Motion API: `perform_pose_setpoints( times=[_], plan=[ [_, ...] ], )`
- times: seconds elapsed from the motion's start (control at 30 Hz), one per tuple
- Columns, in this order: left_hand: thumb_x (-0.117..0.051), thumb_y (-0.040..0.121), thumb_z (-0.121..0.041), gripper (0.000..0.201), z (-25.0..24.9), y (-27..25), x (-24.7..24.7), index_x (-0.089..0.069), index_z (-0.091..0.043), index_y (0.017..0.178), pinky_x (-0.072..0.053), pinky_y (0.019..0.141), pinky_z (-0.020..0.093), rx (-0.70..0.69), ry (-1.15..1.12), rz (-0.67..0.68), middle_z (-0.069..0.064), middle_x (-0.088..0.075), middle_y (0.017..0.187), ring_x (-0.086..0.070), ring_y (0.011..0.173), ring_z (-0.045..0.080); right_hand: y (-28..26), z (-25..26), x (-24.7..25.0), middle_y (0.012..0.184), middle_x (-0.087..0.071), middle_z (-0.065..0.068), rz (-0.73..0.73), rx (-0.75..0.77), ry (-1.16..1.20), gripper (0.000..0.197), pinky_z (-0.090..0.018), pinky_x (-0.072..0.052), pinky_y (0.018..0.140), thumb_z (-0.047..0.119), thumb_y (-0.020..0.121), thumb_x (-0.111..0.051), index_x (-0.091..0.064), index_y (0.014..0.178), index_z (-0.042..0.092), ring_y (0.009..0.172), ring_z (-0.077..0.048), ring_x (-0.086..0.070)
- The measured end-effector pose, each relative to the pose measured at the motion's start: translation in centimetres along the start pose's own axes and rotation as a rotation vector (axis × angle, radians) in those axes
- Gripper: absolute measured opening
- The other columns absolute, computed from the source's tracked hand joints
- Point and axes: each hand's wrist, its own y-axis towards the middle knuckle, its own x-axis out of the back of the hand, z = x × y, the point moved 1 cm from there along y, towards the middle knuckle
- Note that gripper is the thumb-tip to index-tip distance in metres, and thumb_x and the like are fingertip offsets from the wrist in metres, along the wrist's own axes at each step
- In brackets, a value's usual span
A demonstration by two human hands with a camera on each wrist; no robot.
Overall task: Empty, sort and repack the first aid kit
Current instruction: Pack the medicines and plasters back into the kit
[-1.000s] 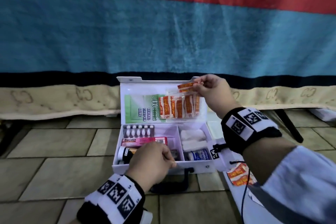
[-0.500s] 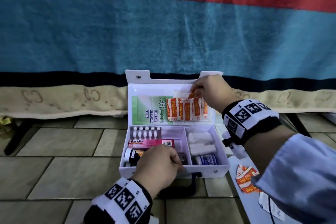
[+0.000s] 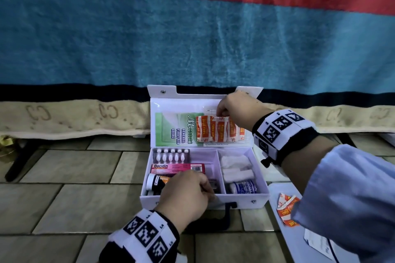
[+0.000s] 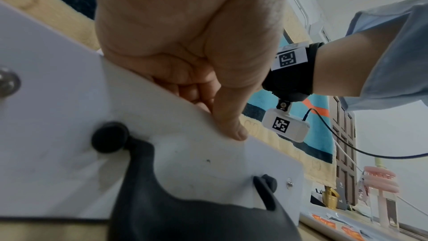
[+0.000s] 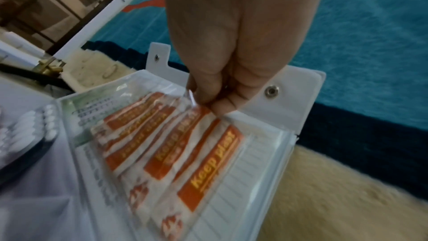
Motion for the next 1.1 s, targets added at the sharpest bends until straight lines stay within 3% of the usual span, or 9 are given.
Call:
perform_pose_setpoints(
  times=[0.2,0.37,0.47,0.57,0.67,0.87,0.97,1.03,1.1],
  plan=[
    [-0.074,0.075,-0.038,0.019,0.0,0.1,0.0,-0.061,-0.036,0.06,-0.053,0.076,0.025,0.01,-0.007,0.003,-0.014,-0.068,0.083,-0.063,0.084,0.009,-0.2,0.1,0.0,0.106,-0.067,-0.004,-0.047,-0.011,0.037,0.033,-0.031,-0.053,0.079,-0.005,0.086,-0.053,-0.073,0.1,0.017,0.095,-0.023,-0.064],
    [-0.073,0.075,-0.037,0.024,0.0,0.1,0.0,-0.059,-0.037,0.056,-0.05,0.072,0.022,0.007,0.002,-0.006,-0.015,-0.065,0.078,-0.062,0.083,0.009,-0.8,0.9,-0.5,0.109,-0.066,-0.008,-0.001,-0.05,-0.084,0.043,-0.029,-0.048,0.066,-0.009,0.084,-0.043,-0.07,0.107,0.016,0.092,-0.027,-0.065],
    [-0.074,0.075,-0.036,0.029,0.0,0.1,0.0,-0.057,-0.036,0.052,-0.046,0.067,0.02,0.01,-0.001,-0.012,-0.018,-0.058,0.065,-0.06,0.076,0.008,-1.2,0.7,-1.1,0.112,-0.064,-0.009,0.0,-0.068,-0.022,0.042,-0.033,-0.053,0.071,-0.005,0.087,-0.039,-0.065,0.111,0.018,0.094,-0.028,-0.063],
    [-0.075,0.074,-0.036,0.029,-0.1,0.0,-0.1,-0.056,-0.035,0.052,-0.045,0.067,0.019,0.014,0.001,-0.015,-0.018,-0.057,0.063,-0.059,0.073,0.008,-1.5,0.2,-1.3,0.102,-0.066,-0.007,-0.079,-0.106,0.191,0.023,-0.03,-0.05,0.066,0.02,0.098,-0.039,-0.058,0.111,0.02,0.079,-0.024,-0.061],
    [-0.075,0.073,-0.037,0.029,-0.3,0.0,0.0,-0.056,-0.034,0.052,-0.043,0.064,0.019,0.014,-0.004,-0.01,-0.018,-0.057,0.062,-0.057,0.07,0.007,-1.6,-0.1,-1.7,0.092,-0.067,-0.003,-0.057,-0.106,0.191,0.023,-0.027,-0.048,0.066,0.037,0.096,-0.049,-0.061,0.103,0.018,0.078,-0.019,-0.062],
    [-0.076,0.073,-0.036,0.028,-0.4,0.0,0.2,-0.058,-0.033,0.052,-0.045,0.063,0.02,0.034,-0.016,0.012,-0.017,-0.058,0.06,-0.056,0.064,0.005,-1.3,-0.1,-2.8,0.106,-0.064,-0.006,-0.083,-0.099,0.008,0.019,-0.03,-0.045,0.084,0.031,0.093,-0.054,-0.066,0.102,0.019,0.099,-0.026,-0.058],
    [-0.076,0.074,-0.035,0.026,-0.5,-0.1,0.2,-0.06,-0.031,0.054,-0.046,0.063,0.02,0.039,-0.031,0.021,-0.015,-0.06,0.06,-0.057,0.062,0.005,-2.4,0.0,-2.3,0.12,-0.058,-0.005,-0.14,-0.077,0.072,0.024,-0.034,-0.047,0.095,0.024,0.092,-0.057,-0.065,0.113,0.015,0.109,-0.025,-0.056],
    [-0.076,0.074,-0.032,0.025,-0.5,0.0,0.1,-0.062,-0.03,0.055,-0.049,0.06,0.022,0.052,-0.056,0.031,-0.014,-0.062,0.061,-0.06,0.061,0.007,-3.9,-0.2,-1.4,0.121,-0.059,-0.002,-0.17,-0.057,0.196,0.029,-0.026,-0.046,0.091,0.021,0.09,-0.06,-0.064,0.117,0.015,0.106,-0.018,-0.058],
    [-0.077,0.074,-0.031,0.027,-0.6,0.0,0.2,-0.061,-0.03,0.053,-0.047,0.058,0.02,0.051,-0.041,0.035,-0.013,-0.064,0.061,-0.062,0.063,0.008,-6.0,-0.6,-0.1,0.11,-0.063,0.0,-0.225,-0.03,0.295,0.024,-0.017,-0.04,0.08,0.018,0.087,-0.065,-0.069,0.11,0.016,0.094,-0.011,-0.058]
  ],
)
